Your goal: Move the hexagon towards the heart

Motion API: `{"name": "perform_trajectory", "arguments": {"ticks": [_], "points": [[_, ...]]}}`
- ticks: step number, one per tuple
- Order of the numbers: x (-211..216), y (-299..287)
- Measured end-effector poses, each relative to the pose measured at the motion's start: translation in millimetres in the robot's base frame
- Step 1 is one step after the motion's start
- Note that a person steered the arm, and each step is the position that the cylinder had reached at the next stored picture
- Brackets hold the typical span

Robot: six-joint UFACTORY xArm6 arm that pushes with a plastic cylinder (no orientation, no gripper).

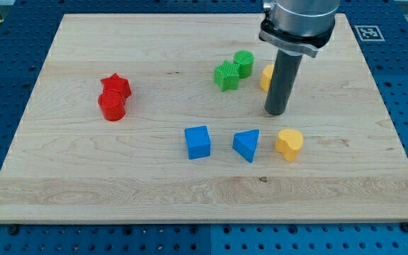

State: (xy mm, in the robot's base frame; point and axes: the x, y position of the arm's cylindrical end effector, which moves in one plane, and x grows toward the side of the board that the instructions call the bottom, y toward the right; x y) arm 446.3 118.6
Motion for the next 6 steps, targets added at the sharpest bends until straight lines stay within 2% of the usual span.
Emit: {"name": "perform_trajectory", "arguments": {"ticks": [1,2,3,4,6], "points": [[-2.1,53.5],[-40.4,96.7],[-90.9,105.5],[-110.8,80.0],[-111.0,4.4]]}}
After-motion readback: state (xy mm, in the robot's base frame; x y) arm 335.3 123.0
